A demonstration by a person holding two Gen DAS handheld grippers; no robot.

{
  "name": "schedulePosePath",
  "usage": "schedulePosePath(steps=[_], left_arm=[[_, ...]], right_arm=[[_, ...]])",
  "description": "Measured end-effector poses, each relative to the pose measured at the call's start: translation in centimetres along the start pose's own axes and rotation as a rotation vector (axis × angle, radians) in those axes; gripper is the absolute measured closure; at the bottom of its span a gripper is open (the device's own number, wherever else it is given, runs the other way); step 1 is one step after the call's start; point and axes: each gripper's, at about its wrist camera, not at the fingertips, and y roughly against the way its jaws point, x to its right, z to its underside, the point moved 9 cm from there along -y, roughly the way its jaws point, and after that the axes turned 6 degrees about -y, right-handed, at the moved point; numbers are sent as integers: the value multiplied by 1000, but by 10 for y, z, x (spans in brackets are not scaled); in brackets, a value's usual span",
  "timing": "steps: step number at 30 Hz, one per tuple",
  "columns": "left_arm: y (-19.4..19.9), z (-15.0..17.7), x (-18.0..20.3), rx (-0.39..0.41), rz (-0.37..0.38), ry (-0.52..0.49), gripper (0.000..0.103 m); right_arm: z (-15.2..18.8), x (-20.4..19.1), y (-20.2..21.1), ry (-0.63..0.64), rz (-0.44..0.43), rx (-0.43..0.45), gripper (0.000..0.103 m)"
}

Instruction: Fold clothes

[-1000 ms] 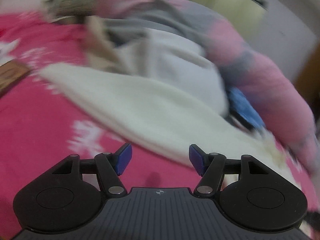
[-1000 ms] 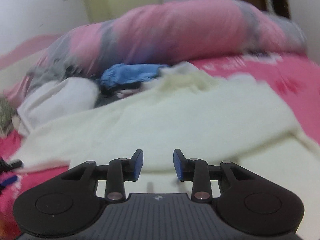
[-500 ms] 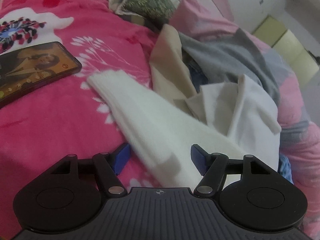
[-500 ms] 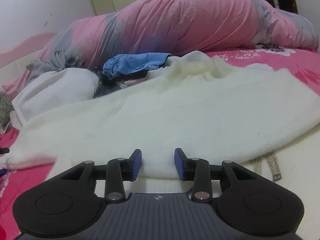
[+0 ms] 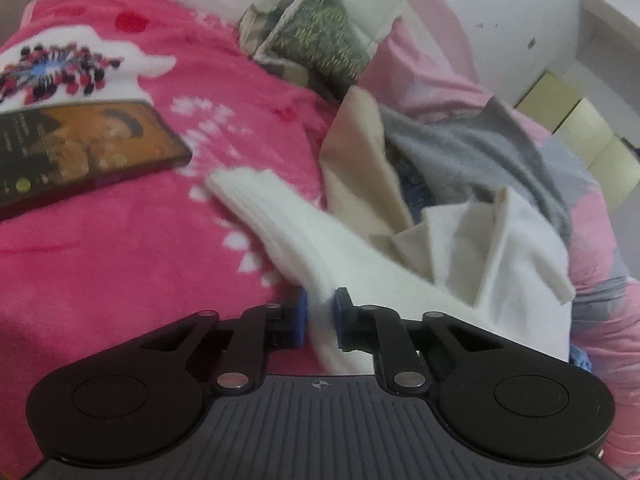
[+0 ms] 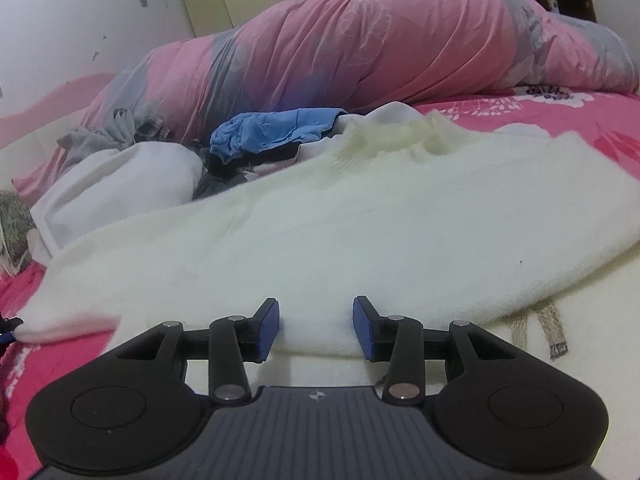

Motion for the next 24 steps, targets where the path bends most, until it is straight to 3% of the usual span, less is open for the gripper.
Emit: schedulePosePath(steps=[6, 12, 19, 22, 24], left_arm=[[37, -17, 37, 148, 69, -127, 94], [68, -21, 112, 239, 195, -288, 94], [107, 7, 229, 249, 423, -458, 94], [123, 38, 285, 229, 523, -565, 94], [131, 75, 322, 169, 602, -658, 92]], right_arm=[[-1, 4, 1, -41, -30, 6, 60], [-2, 11, 2, -99, -72, 10, 60], [-4, 19, 5, -184, -131, 19, 60], [-5, 26, 7, -247, -166, 26, 60], [-5, 30, 9, -290, -189, 31, 60]])
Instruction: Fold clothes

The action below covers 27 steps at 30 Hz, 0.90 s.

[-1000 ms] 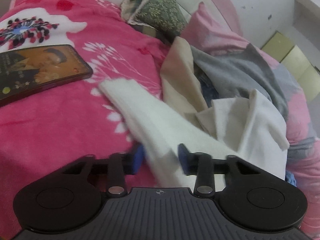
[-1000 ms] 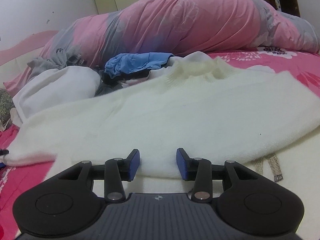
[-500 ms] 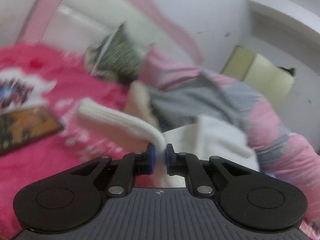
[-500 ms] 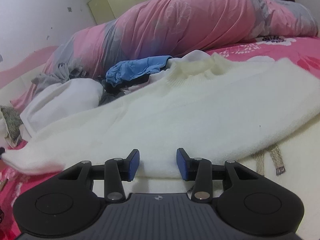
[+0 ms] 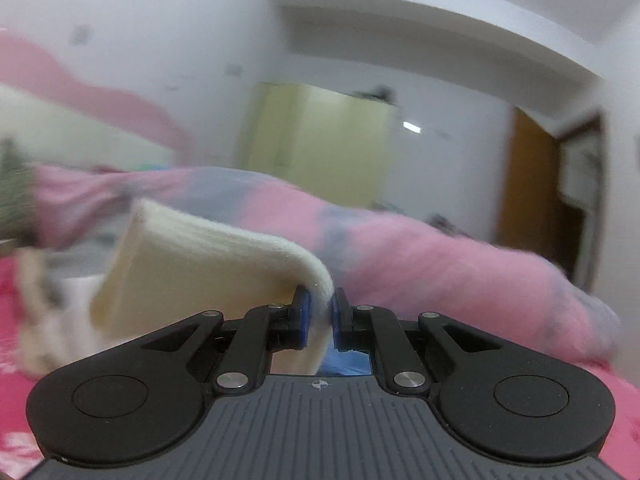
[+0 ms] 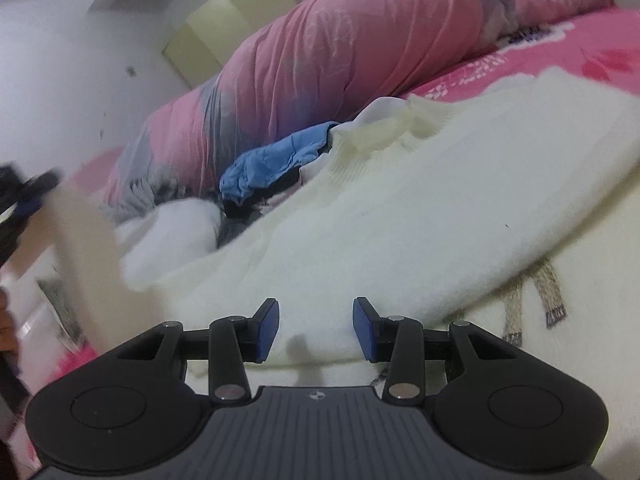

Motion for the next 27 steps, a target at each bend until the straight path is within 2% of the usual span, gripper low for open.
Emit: schedulePosePath(steps=[1, 2, 3, 4, 5, 8, 10, 13, 16, 19, 23, 27], left_arm=[[-8, 8, 23, -41, 55, -27, 91], [-14, 17, 46, -85, 111, -52, 81], [-22, 31, 70, -145, 183, -74, 61], [-27, 47, 90, -207, 240, -103, 50], [-31, 63, 108, -269, 293, -134, 34], [-26, 94, 131, -322, 336, -245, 34], [-18, 94, 126, -273, 313, -252, 33], [-5, 83, 94, -189, 228, -268, 27], [7, 85, 44, -202, 133, -245, 25], [18, 98, -7, -280, 48, -194, 25], [20, 122, -56, -369, 6, -137, 25], [17, 138, -73, -414, 20, -100, 25]], right_arm=[[-1, 2, 1, -19, -9, 2, 60], [-2, 4, 2, -39, -18, 4, 60], [-3, 6, 2, -58, -27, 6, 60], [-4, 7, 3, -73, -34, 8, 60], [-4, 8, 3, -80, -37, 8, 60], [-4, 9, 4, -87, -41, 7, 60], [-4, 9, 4, -91, -44, 7, 60], [-4, 10, 4, -98, -49, 6, 60], [-6, 13, 8, -124, -61, 16, 60], [-16, 18, 20, -195, -88, 55, 57], [-47, 25, 32, -279, -74, 122, 52], [-67, 29, 6, -328, 13, 37, 51]])
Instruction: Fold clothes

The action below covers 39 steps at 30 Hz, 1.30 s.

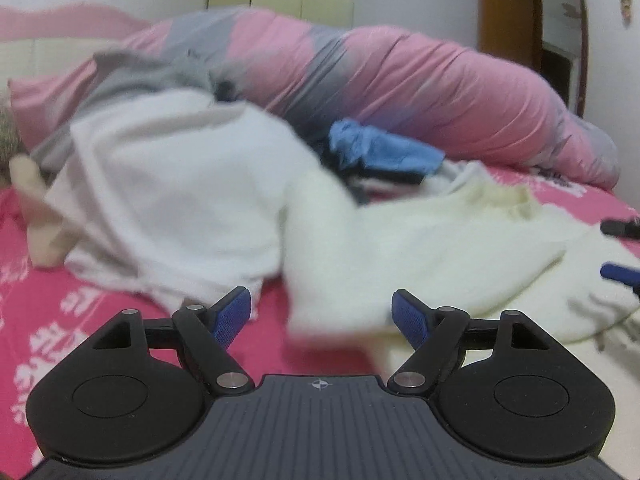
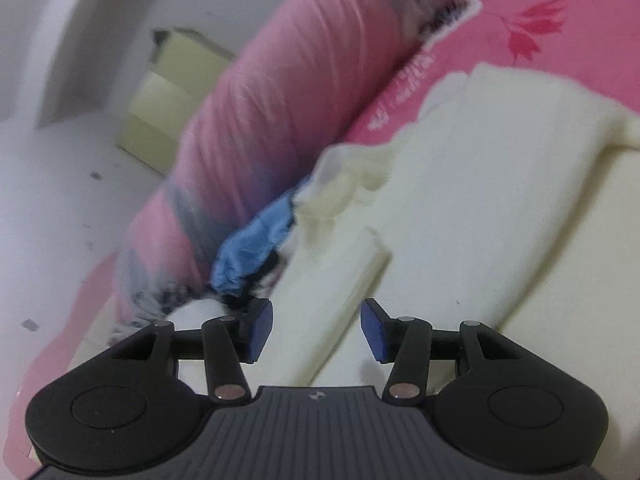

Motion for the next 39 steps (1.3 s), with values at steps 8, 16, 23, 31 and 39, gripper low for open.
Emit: schedulePosePath(steps=[8, 16, 23, 31, 39], left_arm=[[-9, 16, -5, -6, 137, 78, 25], [-14, 24, 1, -36, 210, 93, 25], [-15, 24, 5, -51, 176, 56, 25], [-17, 23, 23, -79, 63, -119, 25], [-18, 27, 26, -94, 65, -150, 25]], right_arm=[[7, -6, -64, 60, 191, -93, 52], [2, -23, -76, 139, 239, -15, 95], [-36, -90, 15, 316, 99, 220, 95], [-74, -60, 54, 463, 250, 311, 95], [-95, -26, 56, 506, 289, 294, 95]])
